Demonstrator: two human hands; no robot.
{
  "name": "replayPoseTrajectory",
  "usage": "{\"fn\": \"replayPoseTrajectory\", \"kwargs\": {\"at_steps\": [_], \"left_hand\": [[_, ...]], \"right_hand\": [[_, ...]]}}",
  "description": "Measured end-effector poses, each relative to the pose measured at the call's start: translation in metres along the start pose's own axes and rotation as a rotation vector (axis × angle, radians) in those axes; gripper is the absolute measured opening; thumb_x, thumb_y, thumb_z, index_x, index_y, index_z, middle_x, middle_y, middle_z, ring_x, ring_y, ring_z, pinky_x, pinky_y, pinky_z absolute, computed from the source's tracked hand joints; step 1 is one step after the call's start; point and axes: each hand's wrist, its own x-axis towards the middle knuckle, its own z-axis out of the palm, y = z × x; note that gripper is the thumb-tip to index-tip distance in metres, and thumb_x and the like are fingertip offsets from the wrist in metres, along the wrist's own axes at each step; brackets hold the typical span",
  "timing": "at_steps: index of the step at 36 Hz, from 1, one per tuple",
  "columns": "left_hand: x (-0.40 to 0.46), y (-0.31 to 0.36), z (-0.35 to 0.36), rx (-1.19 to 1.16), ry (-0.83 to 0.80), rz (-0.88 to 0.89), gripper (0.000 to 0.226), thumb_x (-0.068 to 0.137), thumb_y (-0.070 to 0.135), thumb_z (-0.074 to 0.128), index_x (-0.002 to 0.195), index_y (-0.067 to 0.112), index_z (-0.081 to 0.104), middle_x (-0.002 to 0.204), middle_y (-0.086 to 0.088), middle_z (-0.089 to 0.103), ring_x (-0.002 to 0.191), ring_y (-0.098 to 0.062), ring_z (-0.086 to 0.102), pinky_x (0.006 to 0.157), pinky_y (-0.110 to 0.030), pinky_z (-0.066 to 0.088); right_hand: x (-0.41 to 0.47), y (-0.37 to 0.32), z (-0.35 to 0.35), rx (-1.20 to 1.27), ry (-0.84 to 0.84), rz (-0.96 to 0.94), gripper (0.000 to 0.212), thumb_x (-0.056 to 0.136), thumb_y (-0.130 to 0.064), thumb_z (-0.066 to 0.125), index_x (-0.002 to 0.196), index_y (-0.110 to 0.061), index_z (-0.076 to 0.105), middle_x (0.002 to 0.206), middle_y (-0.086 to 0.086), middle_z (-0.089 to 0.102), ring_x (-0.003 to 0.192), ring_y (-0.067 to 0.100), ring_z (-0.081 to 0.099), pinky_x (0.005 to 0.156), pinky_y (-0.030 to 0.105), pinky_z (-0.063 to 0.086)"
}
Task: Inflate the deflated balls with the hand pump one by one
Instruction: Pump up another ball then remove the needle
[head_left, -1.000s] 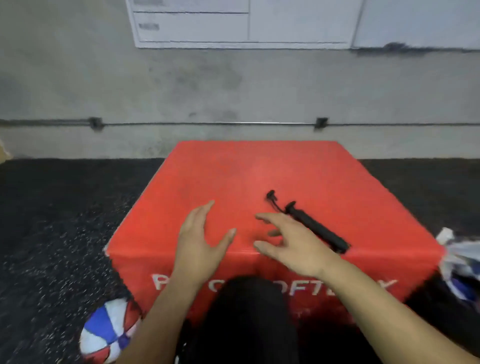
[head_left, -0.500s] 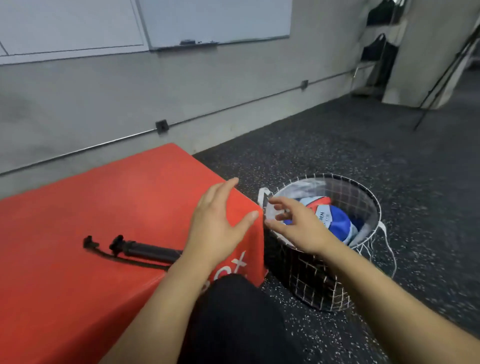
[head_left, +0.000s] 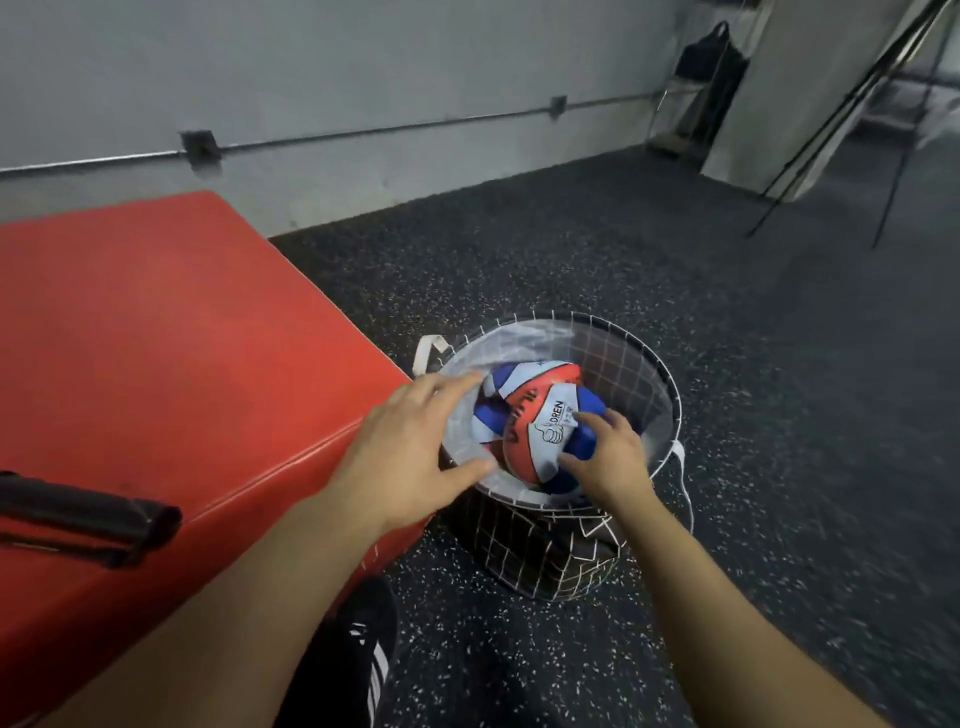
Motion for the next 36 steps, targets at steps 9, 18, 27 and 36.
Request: {"fn": "replayPoseTrajectory", "kwargs": {"at_steps": [9, 18, 27, 36], "left_hand": [[0.009, -0.017, -0.014, -0.163, 0.079, -0.080, 0.086, 0.085, 0.061, 0.075, 0.158, 0.043, 0.033, 0.152, 0.007, 0.046, 0.141, -0.016, 0.043, 0.119, -0.040, 0.036], [-0.005, -0.014, -0.026, -0.214, 0.076, -0.099, 0.091, 0.081, 0.069, 0.069, 0.159, 0.046, 0.027, 0.154, 0.010, 0.042, 0.144, -0.014, 0.040, 0.121, -0.045, 0.036], [-0.030, -0.014, -0.070, -0.561, 0.395, -0.273, 0.105, 0.062, 0.088, 0.071, 0.154, 0.052, 0.034, 0.153, 0.018, 0.042, 0.142, -0.003, 0.043, 0.117, -0.047, 0.043], [-0.125, -0.053, -0.176, -0.830, 0.535, -0.318, 0.097, 0.061, 0.073, 0.088, 0.143, 0.037, 0.050, 0.127, 0.018, 0.071, 0.115, -0.004, 0.069, 0.101, -0.035, 0.056]], "right_hand": [[0.017, 0.002, 0.011, -0.054, 0.080, 0.030, 0.044, 0.090, -0.020, 0.072, 0.132, -0.035, 0.069, 0.166, 0.005, 0.030, 0.139, 0.032, 0.049, 0.109, 0.045, 0.047], [-0.010, -0.011, -0.012, 0.178, 0.360, -0.054, 0.025, 0.091, -0.022, 0.079, 0.115, -0.027, 0.078, 0.142, -0.003, 0.053, 0.118, 0.020, 0.061, 0.088, 0.030, 0.045], [-0.058, -0.125, -0.075, 0.727, 0.313, -0.506, 0.034, 0.089, -0.009, 0.081, 0.106, -0.038, 0.076, 0.132, -0.004, 0.061, 0.123, -0.001, 0.058, 0.092, 0.009, 0.047], [-0.113, -0.263, -0.024, 1.002, -0.094, -0.815, 0.034, 0.087, 0.002, 0.079, 0.111, -0.023, 0.078, 0.132, -0.009, 0.065, 0.132, 0.017, 0.060, 0.106, 0.030, 0.050]]}}
